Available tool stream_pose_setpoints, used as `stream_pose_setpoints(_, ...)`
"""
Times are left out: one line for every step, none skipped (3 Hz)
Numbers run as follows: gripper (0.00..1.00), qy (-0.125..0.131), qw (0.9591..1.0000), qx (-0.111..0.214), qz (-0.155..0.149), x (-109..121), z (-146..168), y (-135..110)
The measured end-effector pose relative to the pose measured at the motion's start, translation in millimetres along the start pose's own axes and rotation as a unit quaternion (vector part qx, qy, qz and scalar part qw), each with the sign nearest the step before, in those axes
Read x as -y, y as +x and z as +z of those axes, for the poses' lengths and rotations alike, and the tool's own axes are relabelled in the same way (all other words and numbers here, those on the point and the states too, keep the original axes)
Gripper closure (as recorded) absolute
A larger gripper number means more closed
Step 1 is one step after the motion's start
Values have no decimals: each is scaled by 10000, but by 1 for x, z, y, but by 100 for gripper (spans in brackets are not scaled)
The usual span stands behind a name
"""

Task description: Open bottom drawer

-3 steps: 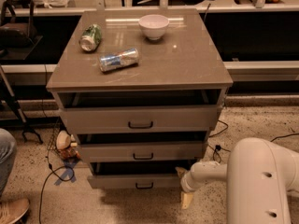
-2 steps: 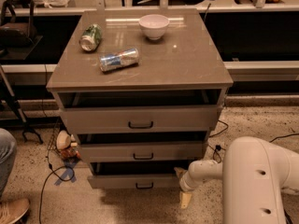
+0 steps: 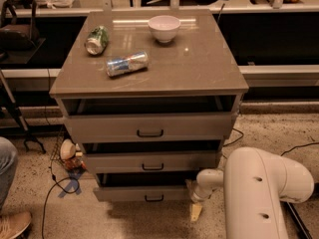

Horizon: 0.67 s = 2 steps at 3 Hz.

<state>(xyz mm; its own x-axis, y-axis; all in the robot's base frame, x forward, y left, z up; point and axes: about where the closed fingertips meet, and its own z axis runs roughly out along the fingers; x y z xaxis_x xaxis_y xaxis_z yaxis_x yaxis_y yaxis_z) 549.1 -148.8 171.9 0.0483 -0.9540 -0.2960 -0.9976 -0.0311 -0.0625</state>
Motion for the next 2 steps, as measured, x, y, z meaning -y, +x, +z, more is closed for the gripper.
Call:
stream_pose_setpoints(18,17,10000,-17,75,4,7,4)
stream_pose_setpoints(42,6,9999,-27,118,1,11,8)
